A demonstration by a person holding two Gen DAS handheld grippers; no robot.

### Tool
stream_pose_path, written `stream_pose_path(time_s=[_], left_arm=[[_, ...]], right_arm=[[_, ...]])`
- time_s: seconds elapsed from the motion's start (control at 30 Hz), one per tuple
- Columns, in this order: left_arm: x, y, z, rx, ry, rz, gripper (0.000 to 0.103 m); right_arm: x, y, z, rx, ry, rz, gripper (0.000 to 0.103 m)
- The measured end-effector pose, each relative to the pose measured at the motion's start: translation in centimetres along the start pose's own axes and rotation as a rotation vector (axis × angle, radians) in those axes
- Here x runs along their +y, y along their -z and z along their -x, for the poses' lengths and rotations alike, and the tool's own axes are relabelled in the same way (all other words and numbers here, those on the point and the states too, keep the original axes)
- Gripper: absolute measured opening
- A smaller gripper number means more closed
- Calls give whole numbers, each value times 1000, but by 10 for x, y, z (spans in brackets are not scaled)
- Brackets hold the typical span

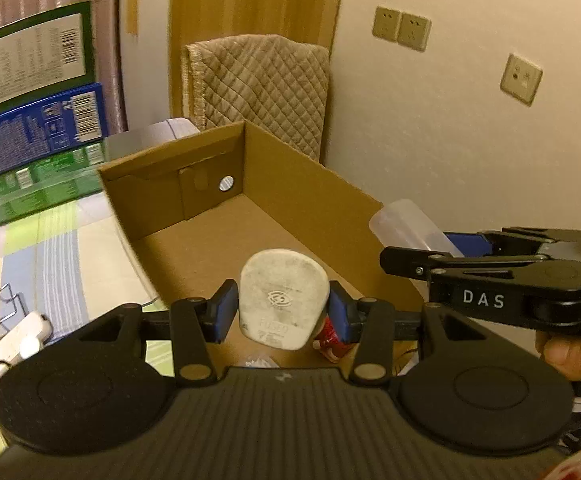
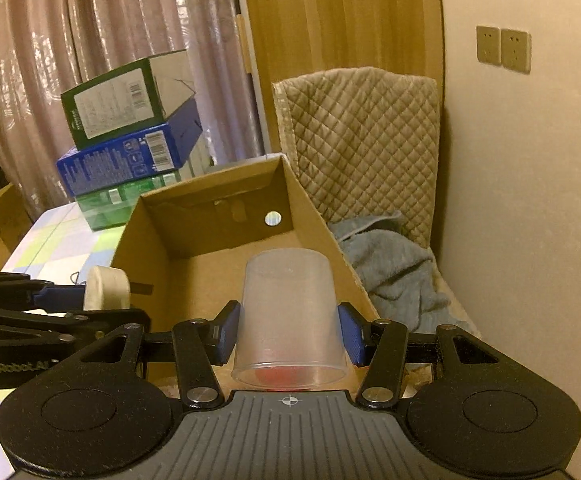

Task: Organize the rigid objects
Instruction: 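Carry the plug adapter and clear cup with both tools over the box, then open both tools to release the plug adapter and cup into the box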

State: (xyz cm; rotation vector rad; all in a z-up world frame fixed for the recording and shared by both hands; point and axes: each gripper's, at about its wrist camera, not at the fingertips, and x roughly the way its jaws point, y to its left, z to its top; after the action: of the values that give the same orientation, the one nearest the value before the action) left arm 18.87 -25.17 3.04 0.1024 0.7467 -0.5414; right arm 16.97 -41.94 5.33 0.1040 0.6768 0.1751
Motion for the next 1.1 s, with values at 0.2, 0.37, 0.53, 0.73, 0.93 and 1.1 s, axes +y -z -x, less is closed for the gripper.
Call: stream_pose_path(time_s=[0.2,0.37,0.53,0.73,0.93,1.1], left_arm=[[-2,0,-19,28,5,6,43],[-3,3,-29,41,11,21,43],[-4,4,-38,52,17,31,43],[-4,-1,-35,18,14,22,59],[11,-4,-20,-6,-19,44,59],[23,-2,-7,-14,-54,54,59]], right_arm=[[-9,4,-7,14,-5,-11,49],[-13,6,-10,21,-10,-16,49],[-17,8,-12,25,-16,-38,49],[-20,8,-11,20,-3,-49,49],[-16,8,-10,18,-9,-38,49],[-11,10,-11,22,-13,-31,49]])
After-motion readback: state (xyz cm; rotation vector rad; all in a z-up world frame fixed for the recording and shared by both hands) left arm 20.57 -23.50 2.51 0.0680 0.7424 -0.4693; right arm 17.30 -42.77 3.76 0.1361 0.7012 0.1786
